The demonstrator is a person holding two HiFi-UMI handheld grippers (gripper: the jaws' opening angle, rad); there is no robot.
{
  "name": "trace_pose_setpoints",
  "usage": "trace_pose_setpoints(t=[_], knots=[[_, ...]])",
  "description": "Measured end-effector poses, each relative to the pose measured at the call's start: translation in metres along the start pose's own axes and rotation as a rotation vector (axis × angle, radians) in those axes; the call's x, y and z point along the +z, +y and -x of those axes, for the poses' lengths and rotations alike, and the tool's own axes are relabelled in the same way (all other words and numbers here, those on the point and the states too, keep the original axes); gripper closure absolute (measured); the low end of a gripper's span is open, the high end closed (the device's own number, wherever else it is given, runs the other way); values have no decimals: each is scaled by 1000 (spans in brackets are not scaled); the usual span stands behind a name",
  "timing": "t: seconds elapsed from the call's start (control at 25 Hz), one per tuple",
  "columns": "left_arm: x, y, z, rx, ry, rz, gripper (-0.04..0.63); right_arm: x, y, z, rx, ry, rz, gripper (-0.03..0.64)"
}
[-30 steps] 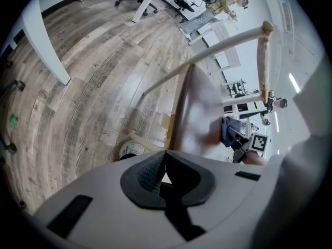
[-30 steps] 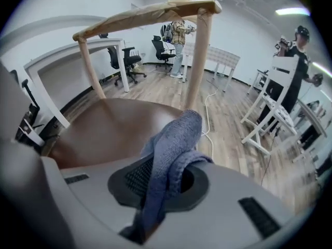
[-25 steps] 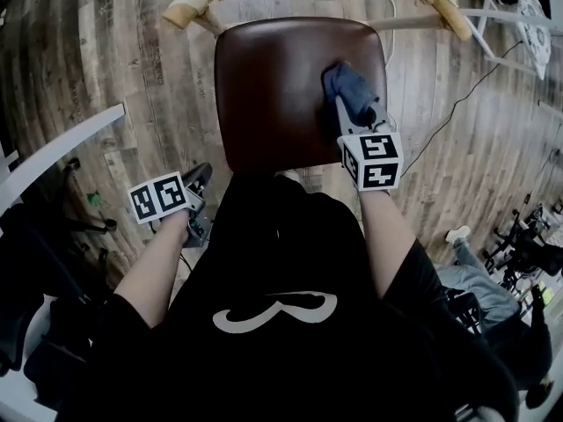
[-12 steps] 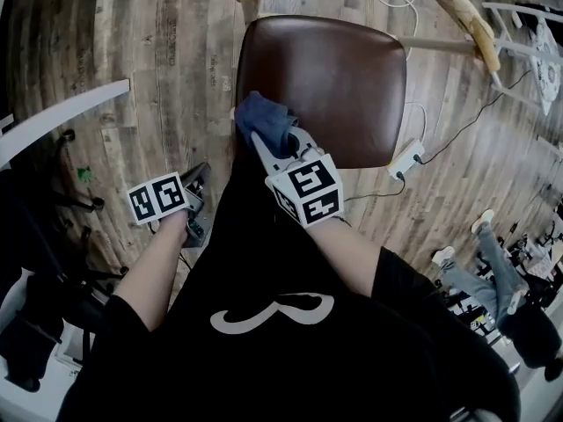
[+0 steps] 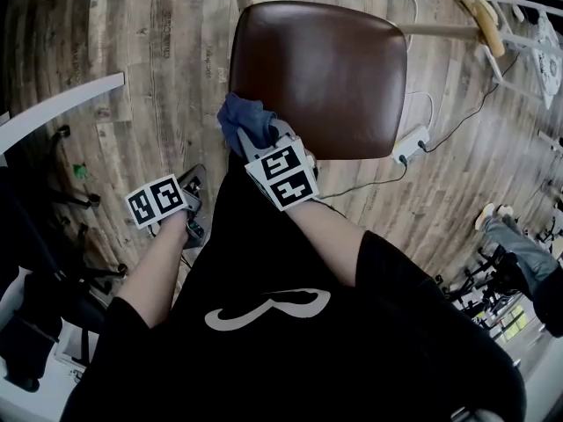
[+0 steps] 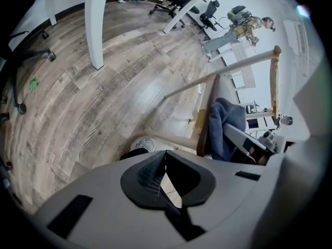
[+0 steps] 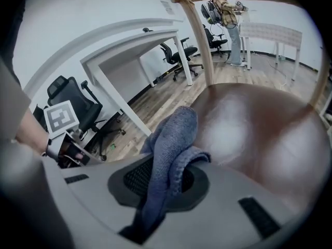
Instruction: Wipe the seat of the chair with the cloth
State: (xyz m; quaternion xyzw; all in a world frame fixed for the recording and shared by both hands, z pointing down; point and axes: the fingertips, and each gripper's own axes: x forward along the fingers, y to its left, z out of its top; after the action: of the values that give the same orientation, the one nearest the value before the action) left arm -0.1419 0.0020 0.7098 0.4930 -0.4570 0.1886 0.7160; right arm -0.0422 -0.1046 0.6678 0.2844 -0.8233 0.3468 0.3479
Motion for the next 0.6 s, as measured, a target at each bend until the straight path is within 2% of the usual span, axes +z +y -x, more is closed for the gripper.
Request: trace_pose_setpoints(t=[0.28, 0.6], knots=[[4, -6, -2, -10, -10, -26, 581, -2, -2, -4, -11, 1, 128, 568], [-7, -15, -9, -12, 16, -47, 581, -19, -36, 22, -88, 21, 127, 568]])
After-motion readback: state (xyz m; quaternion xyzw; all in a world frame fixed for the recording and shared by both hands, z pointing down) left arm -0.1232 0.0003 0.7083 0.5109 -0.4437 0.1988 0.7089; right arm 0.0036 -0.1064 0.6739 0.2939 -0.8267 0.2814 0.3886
